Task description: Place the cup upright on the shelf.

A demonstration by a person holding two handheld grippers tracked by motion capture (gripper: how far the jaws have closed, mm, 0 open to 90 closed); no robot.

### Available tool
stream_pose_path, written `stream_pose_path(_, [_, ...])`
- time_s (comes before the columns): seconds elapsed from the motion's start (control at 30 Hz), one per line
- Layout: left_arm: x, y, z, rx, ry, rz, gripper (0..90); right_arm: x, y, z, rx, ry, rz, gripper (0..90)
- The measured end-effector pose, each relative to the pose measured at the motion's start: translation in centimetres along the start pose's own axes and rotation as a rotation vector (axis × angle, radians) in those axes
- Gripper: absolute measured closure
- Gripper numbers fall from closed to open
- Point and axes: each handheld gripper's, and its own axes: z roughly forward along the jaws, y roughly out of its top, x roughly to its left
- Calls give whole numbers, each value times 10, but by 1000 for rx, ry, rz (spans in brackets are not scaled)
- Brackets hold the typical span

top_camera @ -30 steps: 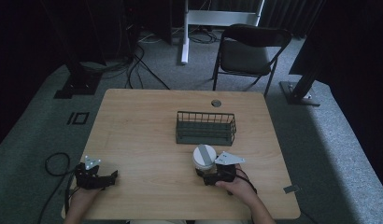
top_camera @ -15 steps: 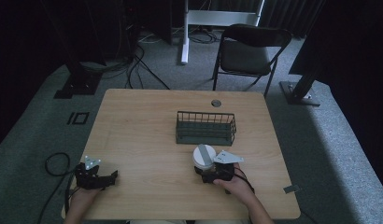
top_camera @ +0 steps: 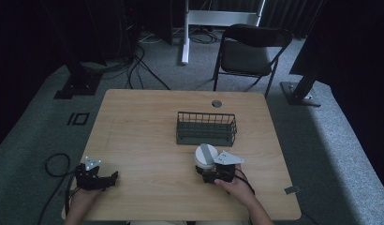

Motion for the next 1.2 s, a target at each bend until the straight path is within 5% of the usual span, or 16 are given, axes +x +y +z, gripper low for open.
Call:
stream_pose_path(0.73, [0,0,0,0,0,0,5,-2,13,-8,-8,-12,-6,185])
stream_pose_path(1.2, [0,0,0,0,0,0,6,-3,42,-18,-36,-4,-27,186])
